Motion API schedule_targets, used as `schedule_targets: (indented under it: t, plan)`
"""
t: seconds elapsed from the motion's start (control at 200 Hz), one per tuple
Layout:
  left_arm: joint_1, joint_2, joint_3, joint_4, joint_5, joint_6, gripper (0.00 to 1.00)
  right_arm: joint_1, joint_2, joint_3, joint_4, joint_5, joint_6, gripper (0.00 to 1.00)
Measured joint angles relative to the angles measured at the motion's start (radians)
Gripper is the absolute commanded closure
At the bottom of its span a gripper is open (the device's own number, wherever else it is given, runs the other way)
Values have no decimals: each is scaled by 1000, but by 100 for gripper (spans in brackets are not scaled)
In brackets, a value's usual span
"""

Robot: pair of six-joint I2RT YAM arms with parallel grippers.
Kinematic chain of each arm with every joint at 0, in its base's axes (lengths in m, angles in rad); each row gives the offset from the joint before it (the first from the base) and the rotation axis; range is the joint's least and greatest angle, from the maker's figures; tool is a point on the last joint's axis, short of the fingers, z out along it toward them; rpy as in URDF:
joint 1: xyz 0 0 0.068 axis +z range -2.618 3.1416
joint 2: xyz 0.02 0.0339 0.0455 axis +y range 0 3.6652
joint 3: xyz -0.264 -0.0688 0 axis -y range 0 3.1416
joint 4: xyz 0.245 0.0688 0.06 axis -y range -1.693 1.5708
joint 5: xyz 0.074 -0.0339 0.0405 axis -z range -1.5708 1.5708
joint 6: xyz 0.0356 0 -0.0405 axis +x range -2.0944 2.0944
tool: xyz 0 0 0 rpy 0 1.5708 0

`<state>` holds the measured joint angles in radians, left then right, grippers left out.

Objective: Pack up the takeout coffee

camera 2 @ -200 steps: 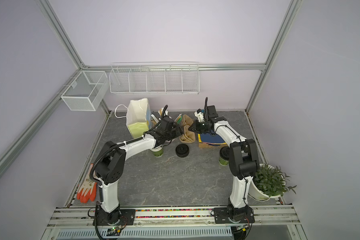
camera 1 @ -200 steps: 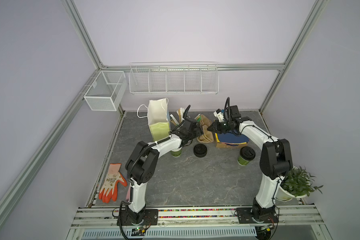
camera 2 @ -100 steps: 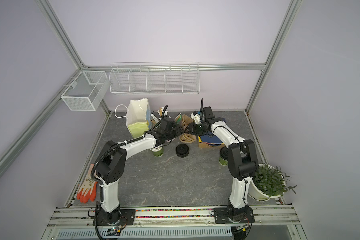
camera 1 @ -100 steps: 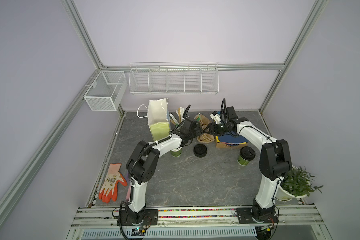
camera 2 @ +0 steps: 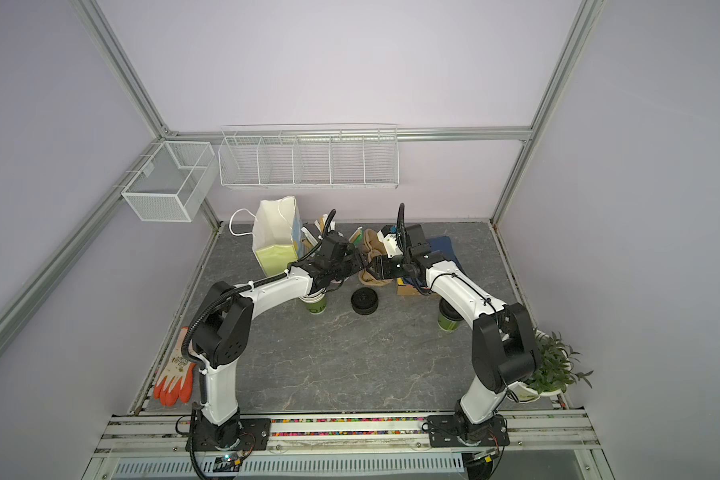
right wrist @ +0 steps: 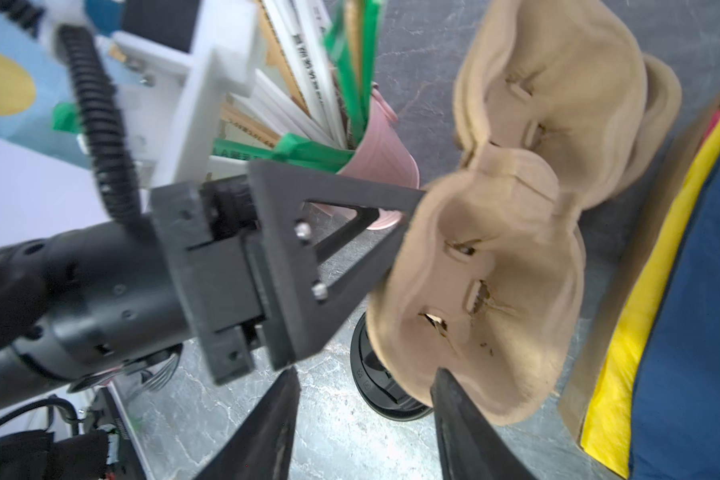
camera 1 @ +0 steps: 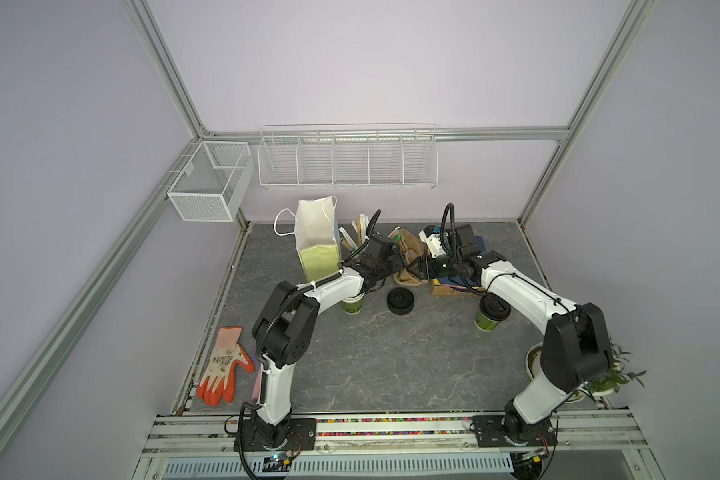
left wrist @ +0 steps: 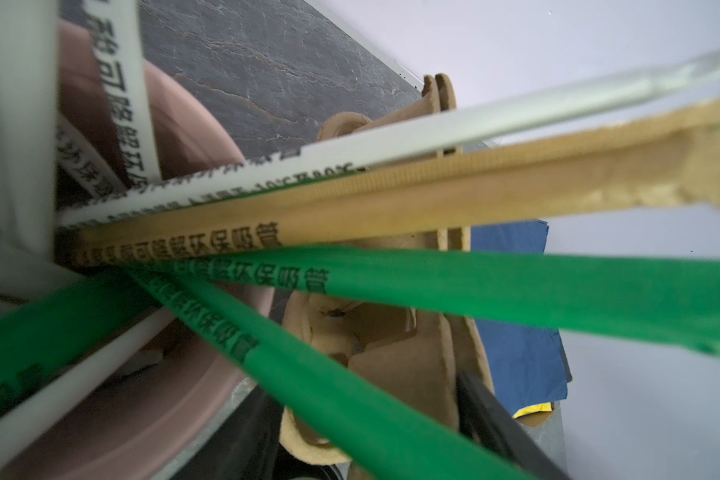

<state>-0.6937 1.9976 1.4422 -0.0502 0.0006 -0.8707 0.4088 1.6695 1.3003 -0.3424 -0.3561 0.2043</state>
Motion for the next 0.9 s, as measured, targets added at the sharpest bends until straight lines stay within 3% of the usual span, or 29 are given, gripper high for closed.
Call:
schedule_targets:
  t: [0.36,0.9]
  plan:
    - [1,0,0,0,8,0,33,73,-3,-35,19,201,-99,58]
    - [1,0,0,0,26,0,33,122,-4,-42,26,379,-156,63]
